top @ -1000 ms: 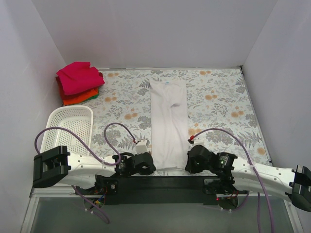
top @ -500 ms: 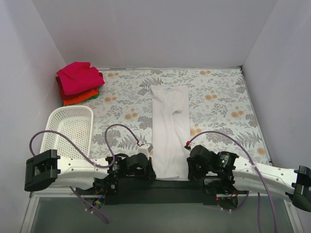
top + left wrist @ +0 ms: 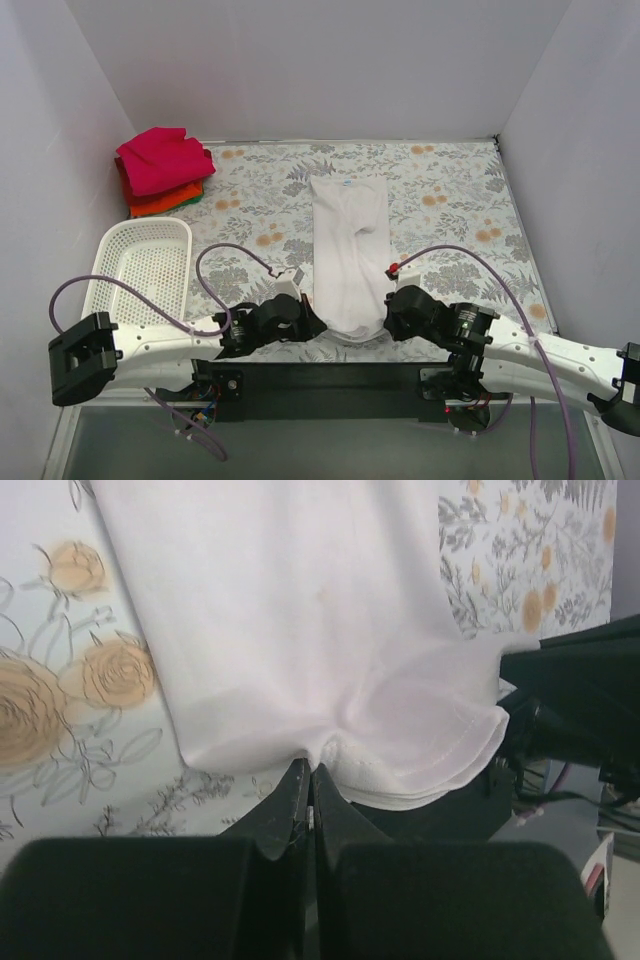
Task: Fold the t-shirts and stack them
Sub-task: Fold the tshirt
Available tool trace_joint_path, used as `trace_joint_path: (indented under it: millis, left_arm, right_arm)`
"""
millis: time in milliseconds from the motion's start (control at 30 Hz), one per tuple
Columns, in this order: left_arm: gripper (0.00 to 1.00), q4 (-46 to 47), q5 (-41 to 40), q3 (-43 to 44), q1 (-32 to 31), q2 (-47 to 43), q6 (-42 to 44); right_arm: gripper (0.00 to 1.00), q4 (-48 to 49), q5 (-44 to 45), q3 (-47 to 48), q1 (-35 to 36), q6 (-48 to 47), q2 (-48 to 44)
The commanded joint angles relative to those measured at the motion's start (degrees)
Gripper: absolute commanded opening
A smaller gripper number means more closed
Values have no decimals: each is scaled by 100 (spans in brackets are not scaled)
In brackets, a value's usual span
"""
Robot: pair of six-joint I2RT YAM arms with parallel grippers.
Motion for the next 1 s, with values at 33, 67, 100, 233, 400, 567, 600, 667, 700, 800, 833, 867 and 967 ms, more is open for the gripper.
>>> trace_joint_path:
  millis: [33,67,100,233,400,567,600,667,700,800,833,867,967]
  left_arm:
    - [0,664,-65,162,469,338,515]
    - [0,786,-30,206,644,409,612]
    - [0,866,22,250,724,488,822]
    - [0,1007,23,523,1084,936,1210]
    - [0,1165,57,786,1717,1288,1693]
    - [0,1473,419,1120,2200,1745,2036]
    - [0,1464,418,1260,2254,1832,2063]
    - [0,1577,506,1366,2411,2052,2168]
    - [0,1691,541,1445,2508,2175,2195]
    - [0,1824,664,1568,2702,2421,2309]
    - [0,1903,699,1656,2815,2483,2318]
    - [0,1930,769,1718,2886,2553,2344]
    - [0,1974,884,1946,3114,2817,2406]
  right_arm:
    - [1,832,1152,155,22,-401,353]
    - [1,1069,1241,172,-12,-532,571]
    - [1,1175,1329,225,-39,-612,695]
    - [1,1738,1558,374,-293,-1078,1249]
    - [1,2696,1041,559,-1093,-1850,1952]
    - [1,3153,882,1059,-1629,-2352,2619]
    - [1,3276,846,1112,-1700,-2423,2699]
    - [1,3286,723,1288,-1919,-2581,2919]
    - [1,3477,645,1323,-2051,-2651,3033]
    - [1,3567,495,1490,-2227,-2757,3218]
    - [1,3628,468,1517,-2323,-2792,3280]
    - [1,3646,459,1552,-2377,-2827,3402]
    - [1,3699,389,1710,-2570,-2871,3648]
